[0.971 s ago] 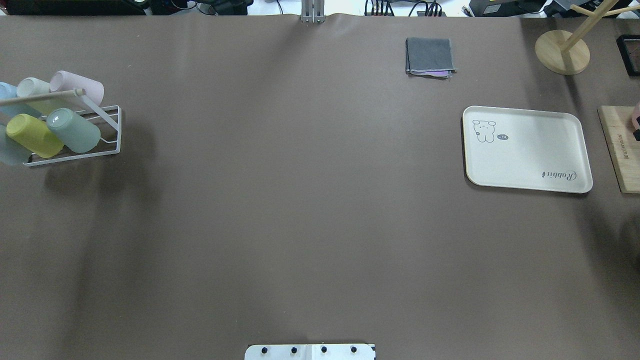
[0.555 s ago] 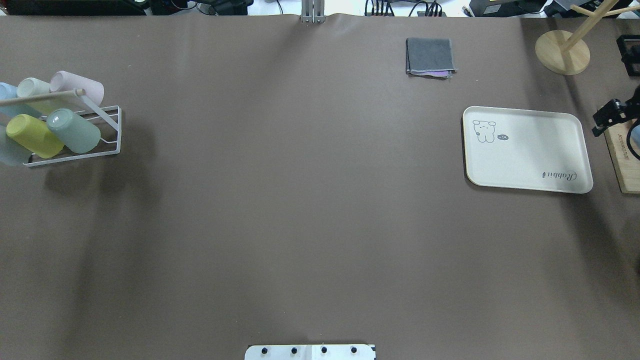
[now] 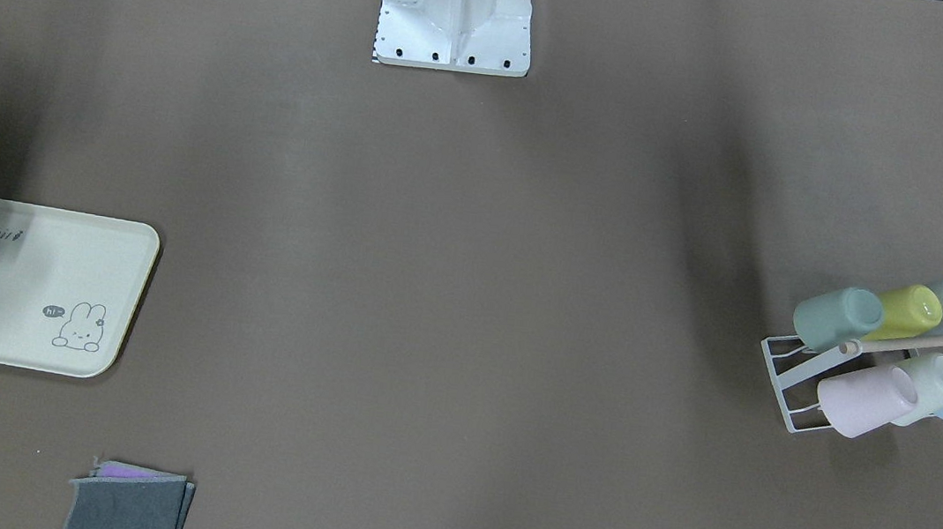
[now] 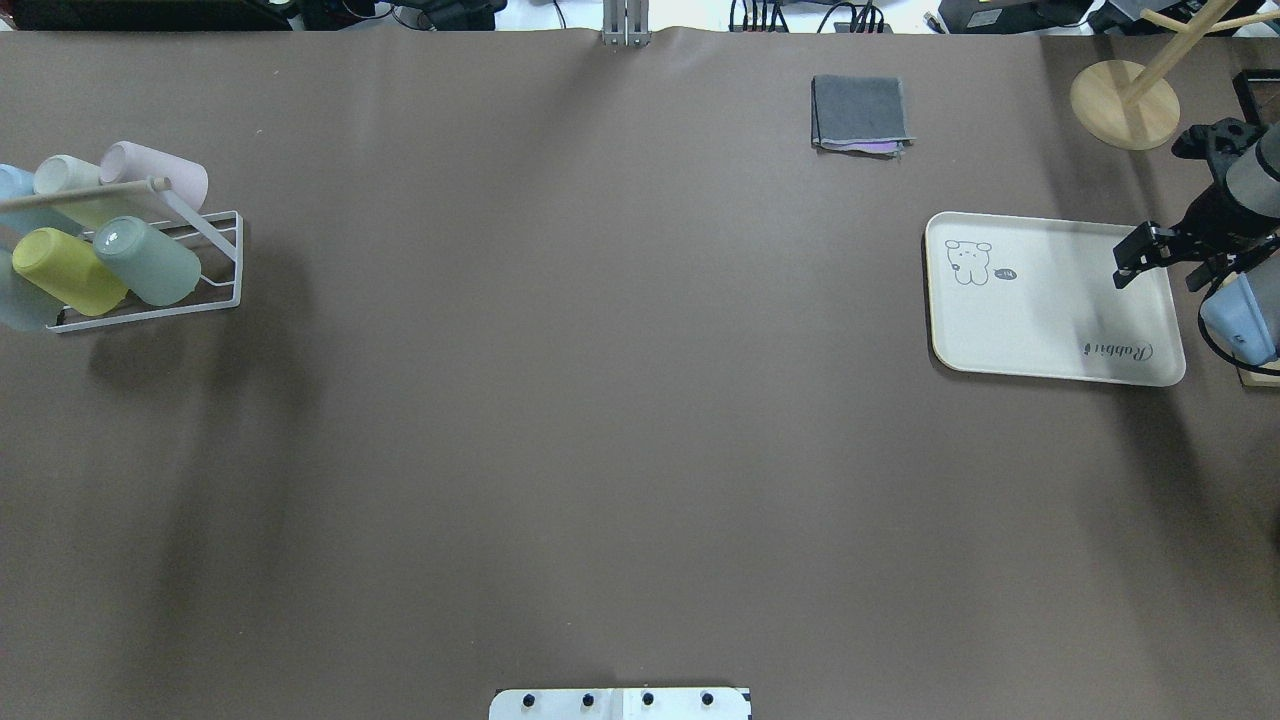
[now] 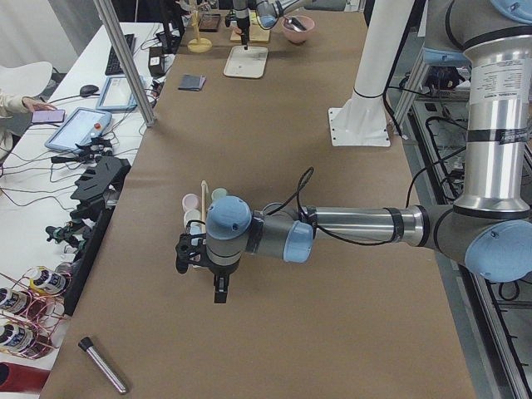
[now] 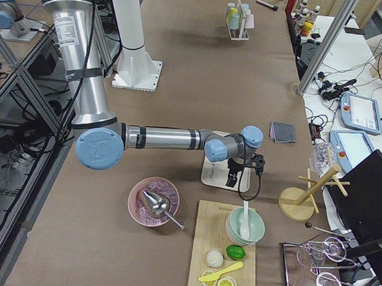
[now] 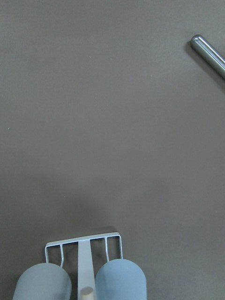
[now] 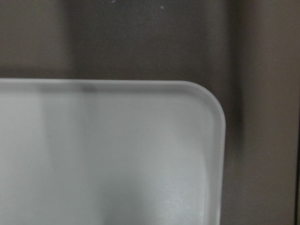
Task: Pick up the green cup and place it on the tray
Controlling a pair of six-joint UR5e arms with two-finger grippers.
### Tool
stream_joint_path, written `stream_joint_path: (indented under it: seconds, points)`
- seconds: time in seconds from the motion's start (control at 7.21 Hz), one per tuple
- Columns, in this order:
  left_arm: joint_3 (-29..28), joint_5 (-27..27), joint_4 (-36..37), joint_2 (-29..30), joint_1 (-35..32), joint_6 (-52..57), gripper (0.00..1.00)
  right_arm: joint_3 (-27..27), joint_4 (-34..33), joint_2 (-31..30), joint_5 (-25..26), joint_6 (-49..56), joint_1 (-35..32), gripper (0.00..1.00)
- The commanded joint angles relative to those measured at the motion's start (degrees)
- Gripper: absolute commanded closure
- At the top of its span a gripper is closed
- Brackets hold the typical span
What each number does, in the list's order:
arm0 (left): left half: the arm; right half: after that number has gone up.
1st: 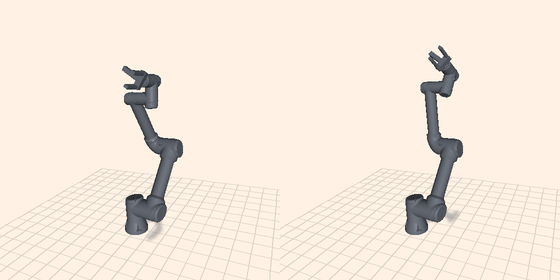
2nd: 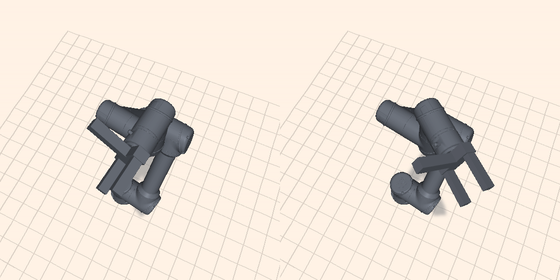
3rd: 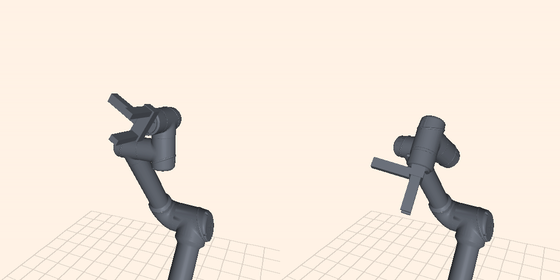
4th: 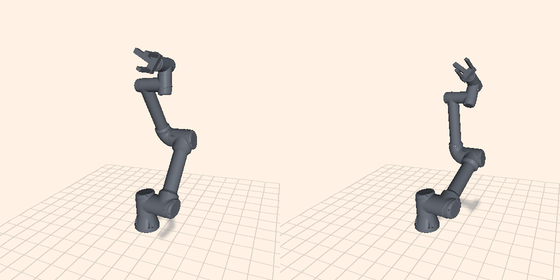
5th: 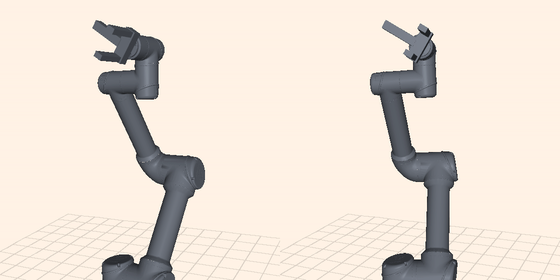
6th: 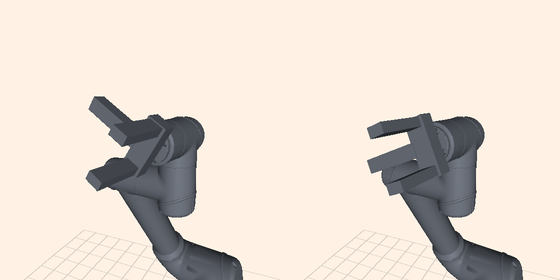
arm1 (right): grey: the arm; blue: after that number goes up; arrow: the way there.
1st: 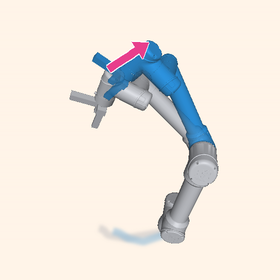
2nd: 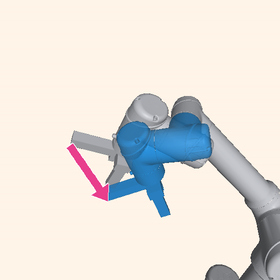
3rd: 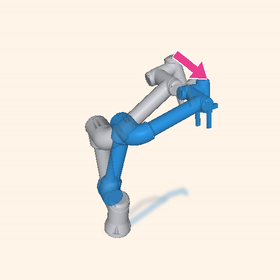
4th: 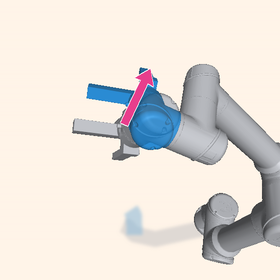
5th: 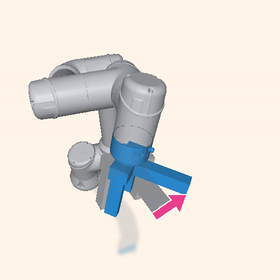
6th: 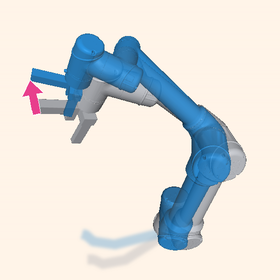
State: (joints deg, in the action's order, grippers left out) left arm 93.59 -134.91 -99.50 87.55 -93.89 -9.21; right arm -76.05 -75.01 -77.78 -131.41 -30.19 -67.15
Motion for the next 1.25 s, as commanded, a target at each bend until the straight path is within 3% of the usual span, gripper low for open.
stream_joint_path:
  seconds: [0.0, 0.14, 0.42, 0.69, 1.11]
  points:
    - [3.6, 0.1, 8.3, 2.2, 0.2, 0.2, 0.02, -0.1, 0.5, -2.6, -0.4, 0.5, -0.4, 0.09]
    - [7.6, 0.4, 10.7, 1.9, 1.5, 0.2, 0.02, -0.2, 0.6, -2.8, -0.4, 0.5, -0.4, 0.17]
    - [16.9, 0.4, 17.3, 1.6, 5.5, -0.5, 0.02, 0.1, 0.6, -3.6, 0.0, 0.6, -0.4, 0.45]
    - [24.4, 1.7, 19.3, 1.9, 12.4, -9.3, 0.03, 0.6, 0.6, -3.7, 0.3, 0.7, -0.4, 0.53]
    - [30.7, 3.1, 19.4, 6.9, 24.0, -12.0, 0.03, 0.6, 0.4, -3.5, 0.2, 0.7, -0.3, 0.56]
